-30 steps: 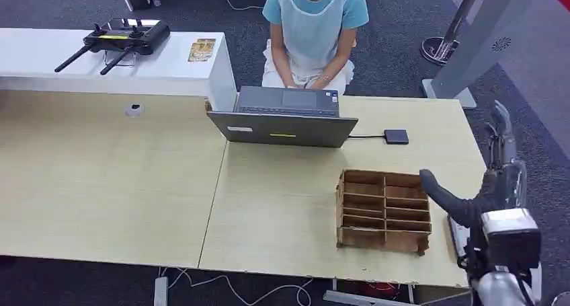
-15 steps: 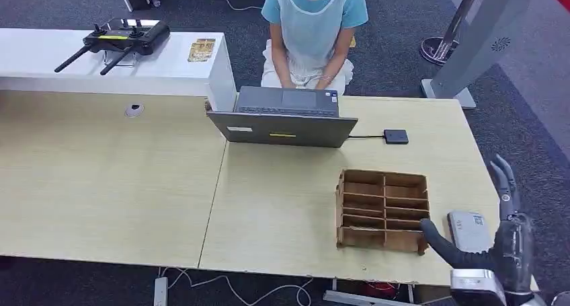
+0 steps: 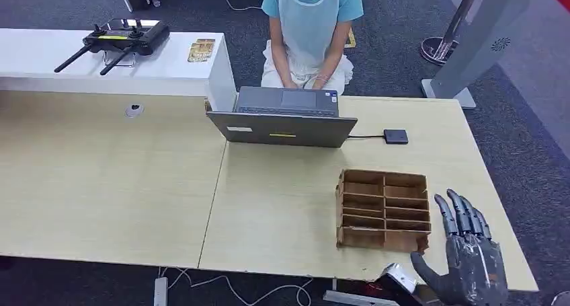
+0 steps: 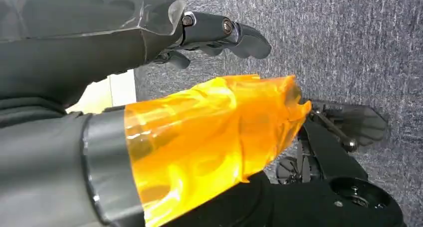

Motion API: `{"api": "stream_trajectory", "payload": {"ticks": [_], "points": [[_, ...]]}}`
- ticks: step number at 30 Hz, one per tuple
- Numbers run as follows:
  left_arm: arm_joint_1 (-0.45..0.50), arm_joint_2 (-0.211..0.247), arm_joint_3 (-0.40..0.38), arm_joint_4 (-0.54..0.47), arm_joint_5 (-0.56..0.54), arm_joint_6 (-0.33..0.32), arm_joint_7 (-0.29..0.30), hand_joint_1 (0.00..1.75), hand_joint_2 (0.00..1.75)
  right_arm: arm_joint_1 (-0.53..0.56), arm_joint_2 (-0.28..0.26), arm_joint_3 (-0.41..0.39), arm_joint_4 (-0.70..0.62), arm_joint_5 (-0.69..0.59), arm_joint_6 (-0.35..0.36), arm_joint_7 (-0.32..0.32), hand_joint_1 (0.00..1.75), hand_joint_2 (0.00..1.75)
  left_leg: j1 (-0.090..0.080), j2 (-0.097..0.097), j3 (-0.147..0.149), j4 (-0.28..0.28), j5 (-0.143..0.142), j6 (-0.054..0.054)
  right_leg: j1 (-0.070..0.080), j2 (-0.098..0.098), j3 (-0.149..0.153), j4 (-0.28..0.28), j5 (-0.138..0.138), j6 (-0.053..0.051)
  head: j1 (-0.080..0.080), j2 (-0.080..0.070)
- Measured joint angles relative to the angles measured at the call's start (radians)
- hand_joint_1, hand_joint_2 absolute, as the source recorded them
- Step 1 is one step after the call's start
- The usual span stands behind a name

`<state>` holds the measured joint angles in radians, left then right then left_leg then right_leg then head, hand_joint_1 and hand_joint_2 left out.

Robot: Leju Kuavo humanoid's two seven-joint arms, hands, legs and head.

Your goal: Pass the card to the sensor for recognition and then transmit it.

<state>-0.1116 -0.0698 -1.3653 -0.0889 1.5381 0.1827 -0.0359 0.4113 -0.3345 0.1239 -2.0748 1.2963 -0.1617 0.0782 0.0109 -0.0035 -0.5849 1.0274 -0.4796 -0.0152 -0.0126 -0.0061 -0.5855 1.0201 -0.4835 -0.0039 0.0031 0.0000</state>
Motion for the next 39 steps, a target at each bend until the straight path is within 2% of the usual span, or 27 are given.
{"api": "stream_trajectory", "payload": {"ticks": [9, 16, 22, 31, 39], "points": [[-0.003, -0.008, 0.004, 0.0, 0.0, 0.002, 0.0, 0.0, 0.0, -0.069, -0.021, 0.054, 0.084, 0.009, 0.048, 0.026, 0.0, 1.75, 0.0, 0.001, 0.0, 0.0, 0.0, 0.0, 0.0, 0.0, 0.0, 0.0, 0.0, 0.0, 0.0, 0.0], [-0.004, -0.01, 0.004, 0.0, 0.0, 0.002, 0.0, 0.0, 0.0, -0.13, -0.021, 0.073, 0.159, -0.013, 0.082, 0.014, 0.0, 1.75, 0.0, 0.001, 0.0, 0.0, 0.0, 0.0, 0.0, 0.0, 0.0, 0.0, 0.0, 0.0, 0.0, 0.0], [-0.006, -0.01, 0.004, 0.0, 0.0, 0.002, 0.0, 0.0, 0.0, -0.173, -0.023, 0.069, 0.206, -0.005, 0.109, 0.011, 0.0, 1.75, 0.0, 0.001, 0.0, 0.0, 0.0, 0.0, 0.0, 0.0, 0.0, 0.0, 0.0, 0.0, 0.0, 0.0], [-0.007, -0.011, 0.012, 0.0, 0.0, 0.009, 0.0, 0.0, 0.0, -0.212, -0.019, 0.046, 0.253, 0.065, 0.135, 0.053, 0.0, 1.75, 0.0, 0.001, 0.0, 0.0, 0.0, 0.0, 0.0, 0.0, 0.0, 0.0, 0.0, 0.0, 0.0, 0.0], [-0.007, -0.012, 0.012, 0.0, 0.0, 0.013, 0.0, 0.0, 0.0, -0.221, -0.004, 0.027, 0.279, 0.061, 0.164, 0.036, 0.0, 1.75, 0.0, 0.001, 0.0, 0.0, 0.0, 0.0, 0.0, 0.0, 0.0, 0.0, 0.0, 0.0, 0.0, 0.0]]}}
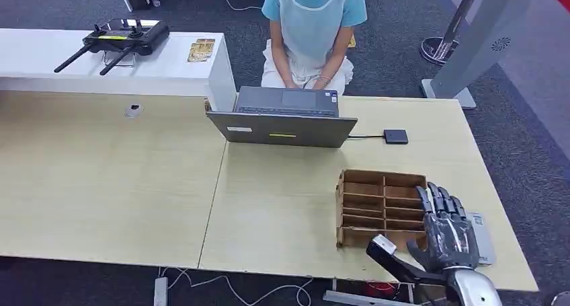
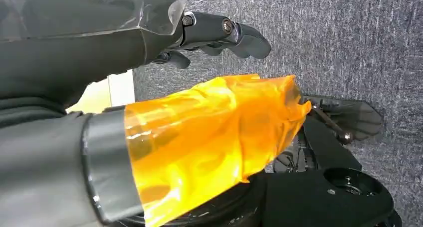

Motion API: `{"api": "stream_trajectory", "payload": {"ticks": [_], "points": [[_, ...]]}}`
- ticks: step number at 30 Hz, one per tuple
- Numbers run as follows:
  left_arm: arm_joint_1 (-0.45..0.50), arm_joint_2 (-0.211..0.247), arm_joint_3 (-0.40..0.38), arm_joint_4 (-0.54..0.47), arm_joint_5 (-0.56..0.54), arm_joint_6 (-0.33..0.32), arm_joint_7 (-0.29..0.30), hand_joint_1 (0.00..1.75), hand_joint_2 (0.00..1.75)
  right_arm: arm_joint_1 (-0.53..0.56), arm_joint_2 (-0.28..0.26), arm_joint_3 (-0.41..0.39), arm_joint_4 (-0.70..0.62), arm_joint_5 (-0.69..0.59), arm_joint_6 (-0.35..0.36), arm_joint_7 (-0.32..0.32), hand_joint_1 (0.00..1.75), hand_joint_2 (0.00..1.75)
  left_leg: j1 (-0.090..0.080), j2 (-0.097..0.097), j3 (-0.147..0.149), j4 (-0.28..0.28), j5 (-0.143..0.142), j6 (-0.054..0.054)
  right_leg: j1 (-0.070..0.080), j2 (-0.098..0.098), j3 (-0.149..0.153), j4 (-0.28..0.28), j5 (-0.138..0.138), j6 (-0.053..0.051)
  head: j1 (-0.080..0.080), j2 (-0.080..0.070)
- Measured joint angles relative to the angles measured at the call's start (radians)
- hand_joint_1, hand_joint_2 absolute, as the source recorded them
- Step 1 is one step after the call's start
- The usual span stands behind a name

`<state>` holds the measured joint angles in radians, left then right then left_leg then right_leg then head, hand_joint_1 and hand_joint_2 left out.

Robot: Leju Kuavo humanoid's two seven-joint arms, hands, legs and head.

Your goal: Pass the card to the sensor for recognition and then transmit it.

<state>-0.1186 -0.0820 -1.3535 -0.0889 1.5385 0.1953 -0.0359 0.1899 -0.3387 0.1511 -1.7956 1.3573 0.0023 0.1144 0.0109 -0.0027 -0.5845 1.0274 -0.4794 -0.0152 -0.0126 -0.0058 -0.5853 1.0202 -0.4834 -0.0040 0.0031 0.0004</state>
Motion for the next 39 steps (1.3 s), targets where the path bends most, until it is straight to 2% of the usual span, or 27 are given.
{"api": "stream_trajectory", "payload": {"ticks": [12, 14, 15, 17, 31, 39], "points": [[0.0, 0.0, 0.011, 0.0, 0.0, -0.001, 0.0, 0.0, 0.0, 0.002, 0.0, -0.006, 0.013, -0.074, 0.034, -0.059, 0.0, 1.75, 0.0, 0.0, 0.0, 0.0, 0.0, 0.0, 0.0, 0.0, 0.0, 0.0, 0.0, 0.0, 0.0, 0.0], [0.0, 0.0, 0.015, 0.0, 0.0, -0.001, 0.0, 0.0, 0.0, 0.002, 0.0, -0.006, 0.013, -0.099, 0.038, -0.072, 0.1, 1.75, 0.0, 0.0, 0.0, 0.0, 0.0, 0.0, 0.0, 0.0, 0.0, 0.0, 0.0, 0.0, 0.0, 0.0], [0.0, 0.0, 0.016, 0.0, 0.0, -0.001, 0.0, 0.0, 0.0, 0.002, -0.001, -0.006, 0.013, -0.106, 0.038, -0.073, 0.28, 1.75, 0.0, 0.0, 0.0, 0.0, 0.0, 0.0, 0.0, 0.0, 0.0, 0.0, 0.0, 0.0, 0.0, 0.0], [0.0, 0.0, 0.016, 0.0, 0.0, -0.001, 0.0, 0.0, 0.0, 0.002, -0.005, -0.006, 0.014, -0.109, 0.038, -0.074, 0.42, 1.75, 0.0, 0.0, 0.0, 0.0, 0.0, 0.0, 0.0, 0.0, 0.0, 0.0, 0.0, 0.0, 0.0, 0.0], [0.0, 0.0, 0.026, 0.0, 0.0, 0.003, -0.002, 0.0, 0.0, -0.003, -0.006, -0.021, 0.021, -0.067, 0.038, -0.038, 0.1, 1.75, 0.0, 0.0, 0.0, 0.0, 0.0, 0.0, 0.0, 0.0, 0.0, 0.0, 0.0, 0.0, 0.0, 0.0], [0.0, 0.0, 0.032, 0.0, 0.0, 0.003, -0.002, 0.0, 0.0, 0.001, -0.006, -0.029, 0.03, -0.073, 0.056, -0.038, 0.19, 1.75, 0.0, 0.0, 0.0, 0.0, 0.0, 0.0, 0.0, 0.0, 0.0, 0.0, 0.0, 0.0, 0.0, 0.0]]}}
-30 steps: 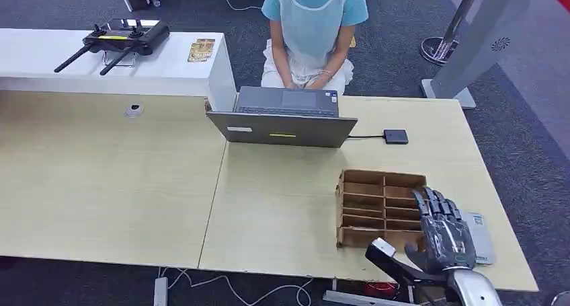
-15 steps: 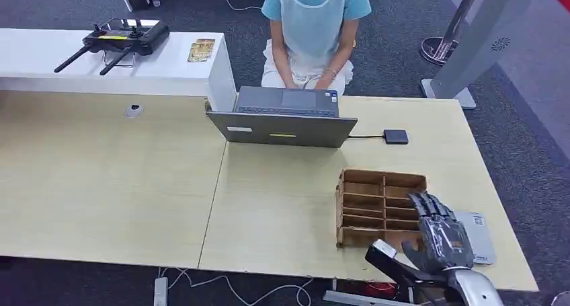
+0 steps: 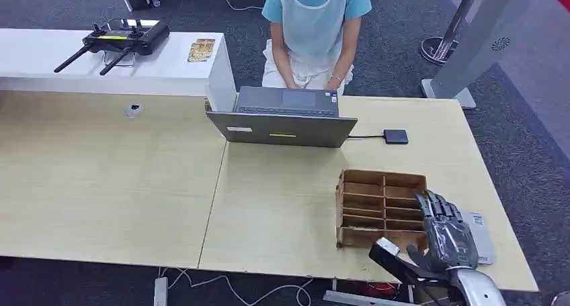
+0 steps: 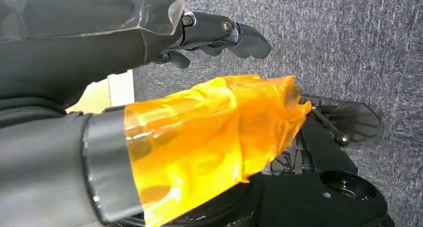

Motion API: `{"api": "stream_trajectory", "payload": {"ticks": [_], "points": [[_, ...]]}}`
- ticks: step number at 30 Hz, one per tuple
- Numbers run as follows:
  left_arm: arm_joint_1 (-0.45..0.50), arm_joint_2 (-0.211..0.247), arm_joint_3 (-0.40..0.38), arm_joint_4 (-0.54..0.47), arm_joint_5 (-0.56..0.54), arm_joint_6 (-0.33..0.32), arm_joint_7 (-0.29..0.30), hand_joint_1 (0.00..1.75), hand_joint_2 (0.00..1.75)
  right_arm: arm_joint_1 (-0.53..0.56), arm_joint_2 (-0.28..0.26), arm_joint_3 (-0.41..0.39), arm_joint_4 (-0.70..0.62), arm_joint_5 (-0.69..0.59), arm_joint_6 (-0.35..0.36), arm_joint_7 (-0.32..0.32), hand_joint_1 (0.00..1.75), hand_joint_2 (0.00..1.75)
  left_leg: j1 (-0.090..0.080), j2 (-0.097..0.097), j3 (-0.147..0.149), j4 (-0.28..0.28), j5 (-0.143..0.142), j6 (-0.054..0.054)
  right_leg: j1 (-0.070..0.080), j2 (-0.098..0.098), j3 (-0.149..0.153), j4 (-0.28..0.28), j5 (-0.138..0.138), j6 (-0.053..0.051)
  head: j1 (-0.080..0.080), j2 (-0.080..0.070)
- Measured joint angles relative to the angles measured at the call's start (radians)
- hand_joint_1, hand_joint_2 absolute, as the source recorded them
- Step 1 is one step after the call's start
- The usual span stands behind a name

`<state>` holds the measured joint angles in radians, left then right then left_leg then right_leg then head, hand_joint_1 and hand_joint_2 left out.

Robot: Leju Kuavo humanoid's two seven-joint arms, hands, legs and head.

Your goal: Pass the card to the sensor for recognition and then transmit it.

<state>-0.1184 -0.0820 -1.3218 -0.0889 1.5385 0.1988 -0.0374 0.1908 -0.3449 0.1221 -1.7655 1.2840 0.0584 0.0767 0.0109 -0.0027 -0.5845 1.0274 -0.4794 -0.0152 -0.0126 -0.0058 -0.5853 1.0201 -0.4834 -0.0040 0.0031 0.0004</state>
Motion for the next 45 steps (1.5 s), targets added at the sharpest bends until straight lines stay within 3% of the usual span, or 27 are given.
{"api": "stream_trajectory", "payload": {"ticks": [1, 5, 6, 7, 9, 16, 33, 38, 45], "points": [[0.0, 0.0, 0.0, 0.0, 0.0, 0.0, 0.0, 0.0, 0.0, 0.001, 0.0, 0.0, 0.002, 0.0, 0.0, 0.0, 0.1, 1.75, 0.0, 0.0, 0.0, 0.0, 0.0, 0.0, 0.0, 0.0, 0.0, 0.0, 0.0, 0.0, 0.0, 0.0], [0.0, 0.0, 0.0, 0.0, 0.0, 0.001, 0.0, 0.0, 0.0, 0.001, 0.0, -0.002, 0.006, 0.0, 0.006, 0.003, 0.17, 1.75, 0.0, 0.0, 0.0, 0.0, 0.0, 0.0, 0.0, 0.0, 0.0, 0.0, 0.0, 0.0, 0.0, 0.0], [0.0, 0.0, 0.001, 0.0, 0.0, 0.002, 0.0, 0.0, 0.0, 0.001, 0.0, -0.002, 0.007, 0.002, 0.008, 0.003, 0.3, 1.75, 0.0, 0.0, 0.0, 0.0, 0.0, 0.0, 0.0, 0.0, 0.0, 0.0, 0.0, 0.0, 0.0, 0.0], [0.0, 0.0, 0.001, 0.0, 0.0, 0.002, 0.0, 0.0, 0.0, 0.001, 0.0, -0.002, 0.008, 0.002, 0.011, 0.003, 0.75, 1.75, 0.0, 0.0, 0.0, 0.0, 0.0, 0.0, 0.0, 0.0, 0.0, 0.0, 0.0, 0.0, 0.0, 0.0], [0.0, 0.0, 0.001, 0.0, 0.0, 0.002, 0.0, 0.0, 0.0, 0.001, 0.0, -0.002, 0.01, 0.002, 0.015, 0.003, 1.26, 1.75, 0.0, 0.0, 0.0, 0.0, 0.0, 0.0, 0.0, 0.0, 0.0, 0.0, 0.0, 0.0, 0.0, 0.0], [0.0, 0.0, 0.009, 0.0, 0.0, 0.005, 0.0, 0.0, 0.0, 0.0, 0.0, -0.002, 0.016, 0.004, 0.017, 0.003, 1.62, 1.75, 0.0, 0.0, 0.0, 0.0, 0.0, 0.0, 0.0, 0.0, 0.0, 0.0, 0.0, 0.0, 0.0, 0.0], [0.0, -0.002, 0.013, 0.0, 0.0, 0.005, 0.0, 0.0, 0.0, -0.019, 0.012, -0.002, 0.021, 0.005, -0.007, -0.026, 1.73, 1.75, 0.0, 0.0, 0.0, 0.0, 0.0, 0.0, 0.0, 0.0, 0.0, 0.0, 0.0, 0.0, 0.0, 0.0], [0.0, -0.005, 0.013, 0.0, 0.0, 0.003, 0.0, 0.0, 0.0, -0.029, 0.032, -0.012, 0.019, -0.073, -0.053, -0.099, 1.75, 1.75, 0.0, 0.0, 0.0, 0.0, 0.0, 0.0, 0.0, 0.0, 0.0, 0.0, 0.0, 0.0, 0.0, 0.0], [0.0, -0.004, 0.013, 0.0, 0.0, 0.0, -0.006, 0.0, 0.0, -0.026, 0.041, -0.06, -0.003, -0.343, -0.064, -0.277, 1.75, 1.75, 0.0, 0.0, 0.0, 0.0, 0.0, 0.0, 0.0, 0.0, 0.0, 0.0, 0.0, 0.0, 0.0, 0.0]]}}
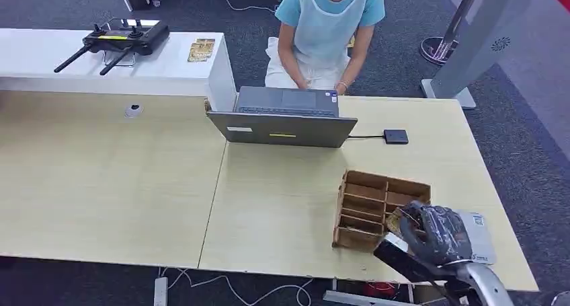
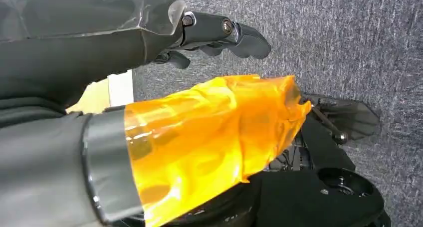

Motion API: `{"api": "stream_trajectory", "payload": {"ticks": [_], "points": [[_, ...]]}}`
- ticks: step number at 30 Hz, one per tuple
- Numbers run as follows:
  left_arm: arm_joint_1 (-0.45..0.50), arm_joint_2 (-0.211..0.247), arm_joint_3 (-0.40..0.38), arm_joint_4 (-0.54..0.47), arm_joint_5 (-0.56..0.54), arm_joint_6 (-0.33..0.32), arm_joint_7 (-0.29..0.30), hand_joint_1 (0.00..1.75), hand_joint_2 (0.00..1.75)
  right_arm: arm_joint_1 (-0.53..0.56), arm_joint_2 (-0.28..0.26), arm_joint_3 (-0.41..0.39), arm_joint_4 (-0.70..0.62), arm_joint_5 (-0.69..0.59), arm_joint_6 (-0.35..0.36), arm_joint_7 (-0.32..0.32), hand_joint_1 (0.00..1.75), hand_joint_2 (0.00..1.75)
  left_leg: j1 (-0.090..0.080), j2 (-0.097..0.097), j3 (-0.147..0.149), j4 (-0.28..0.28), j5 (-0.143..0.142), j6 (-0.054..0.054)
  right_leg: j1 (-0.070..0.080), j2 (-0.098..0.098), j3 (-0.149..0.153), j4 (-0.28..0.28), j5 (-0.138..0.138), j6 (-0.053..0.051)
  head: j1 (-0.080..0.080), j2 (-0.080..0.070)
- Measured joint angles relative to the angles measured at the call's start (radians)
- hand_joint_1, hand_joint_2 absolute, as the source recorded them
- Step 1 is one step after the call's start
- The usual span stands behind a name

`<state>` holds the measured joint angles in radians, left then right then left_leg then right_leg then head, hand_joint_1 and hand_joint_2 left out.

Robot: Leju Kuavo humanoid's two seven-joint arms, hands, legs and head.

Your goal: Pass the card to the sensor for recognition and then transmit it.

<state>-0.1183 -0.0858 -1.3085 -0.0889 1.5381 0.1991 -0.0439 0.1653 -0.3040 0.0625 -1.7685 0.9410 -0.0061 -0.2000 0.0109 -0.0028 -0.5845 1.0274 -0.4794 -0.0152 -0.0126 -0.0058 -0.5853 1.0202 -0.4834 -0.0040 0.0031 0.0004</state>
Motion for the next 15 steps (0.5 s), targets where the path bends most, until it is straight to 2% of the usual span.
{"api": "stream_trajectory", "payload": {"ticks": [2, 10, 15], "points": [[0.0, 0.001, 0.0, 0.0, 0.0, -0.001, 0.0, 0.0, 0.0, 0.003, 0.0, -0.013, -0.013, -0.073, 0.011, -0.046, 1.75, 1.75, 0.0, 0.0, 0.0, 0.0, 0.0, 0.0, 0.0, 0.0, 0.0, 0.0, 0.0, 0.0, 0.0, 0.0], [0.0, 0.002, 0.0, 0.0, 0.0, -0.008, -0.003, 0.0, 0.0, 0.007, 0.0, -0.057, -0.059, -0.243, 0.049, -0.165, 1.75, 1.75, 0.0, 0.0, 0.0, 0.0, 0.0, 0.0, 0.0, 0.0, 0.0, 0.0, 0.0, 0.0, 0.0, 0.0], [0.0, 0.005, 0.0, 0.0, 0.0, -0.012, -0.012, 0.0, 0.0, -0.016, 0.0, -0.067, -0.077, -0.272, 0.056, -0.197, 1.75, 1.75, 0.0, 0.0, 0.0, 0.0, 0.0, 0.0, 0.0, 0.0, 0.0, 0.0, 0.0, 0.0, 0.0, 0.0]]}}
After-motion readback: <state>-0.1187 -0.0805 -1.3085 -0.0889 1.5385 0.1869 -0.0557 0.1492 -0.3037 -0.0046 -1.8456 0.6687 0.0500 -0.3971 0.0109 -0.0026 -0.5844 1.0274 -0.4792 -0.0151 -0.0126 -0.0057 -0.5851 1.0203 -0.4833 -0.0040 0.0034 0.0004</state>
